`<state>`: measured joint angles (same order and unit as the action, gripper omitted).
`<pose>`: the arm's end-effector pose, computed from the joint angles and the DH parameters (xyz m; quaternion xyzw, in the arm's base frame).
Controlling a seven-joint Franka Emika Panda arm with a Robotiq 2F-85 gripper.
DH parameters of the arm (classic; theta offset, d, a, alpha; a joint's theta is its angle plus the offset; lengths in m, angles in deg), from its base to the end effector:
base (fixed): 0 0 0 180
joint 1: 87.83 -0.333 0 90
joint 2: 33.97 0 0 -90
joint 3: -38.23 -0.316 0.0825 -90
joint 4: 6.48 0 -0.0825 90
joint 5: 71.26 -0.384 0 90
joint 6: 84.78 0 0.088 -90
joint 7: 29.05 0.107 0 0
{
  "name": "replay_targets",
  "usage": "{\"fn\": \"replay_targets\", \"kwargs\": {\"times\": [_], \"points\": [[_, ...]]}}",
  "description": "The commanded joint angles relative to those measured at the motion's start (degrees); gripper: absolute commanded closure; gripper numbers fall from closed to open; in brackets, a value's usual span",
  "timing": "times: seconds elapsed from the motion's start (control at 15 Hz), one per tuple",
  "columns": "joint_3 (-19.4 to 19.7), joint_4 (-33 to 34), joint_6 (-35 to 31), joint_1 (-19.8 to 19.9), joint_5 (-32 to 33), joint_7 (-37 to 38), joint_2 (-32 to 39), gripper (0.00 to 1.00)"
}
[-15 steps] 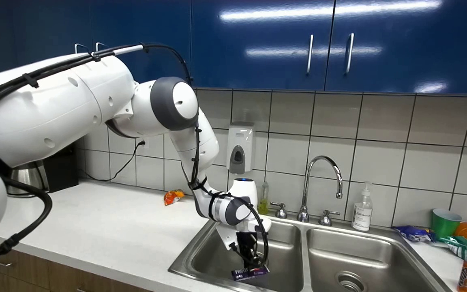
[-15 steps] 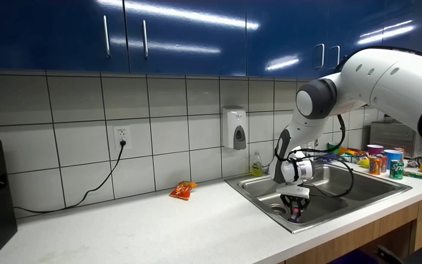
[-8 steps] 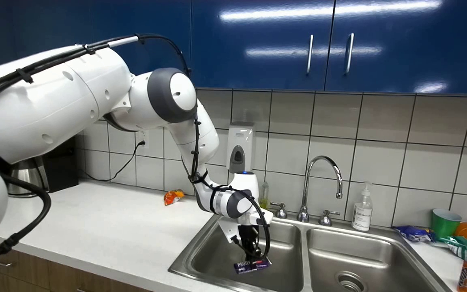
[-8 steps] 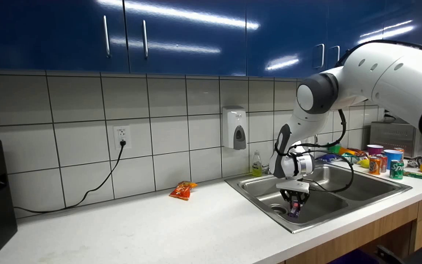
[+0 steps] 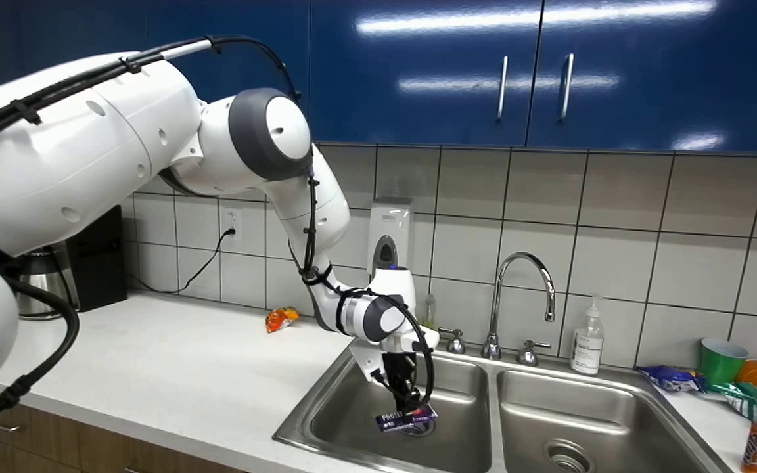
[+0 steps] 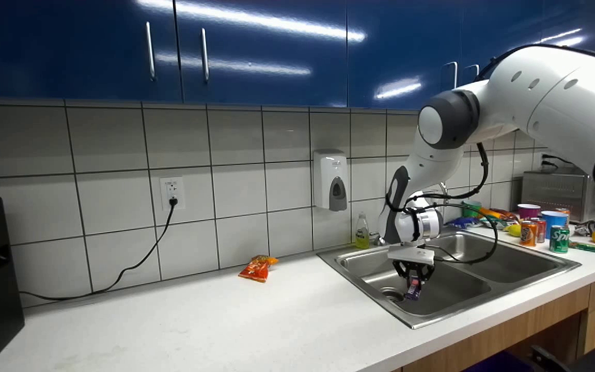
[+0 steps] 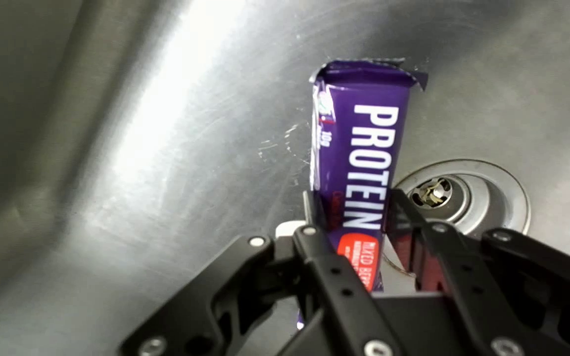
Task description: Remove the packet from the sink
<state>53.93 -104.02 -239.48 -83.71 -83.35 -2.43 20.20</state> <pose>0.6234 -0.2177 0.0695 0.9024 -0.4241 0.0518 0.0561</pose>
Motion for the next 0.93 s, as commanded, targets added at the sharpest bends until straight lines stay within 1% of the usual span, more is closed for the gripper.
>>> {"fn": "replay_targets", "kwargs": {"times": [0.0, 0.87], "points": [[0.7, -4.3, 0.5, -1.5, 1.2, -0.1, -4.6, 0.89], [0.9, -15.0, -1.3, -4.6, 4.6, -1.8, -14.0, 0.89]]}}
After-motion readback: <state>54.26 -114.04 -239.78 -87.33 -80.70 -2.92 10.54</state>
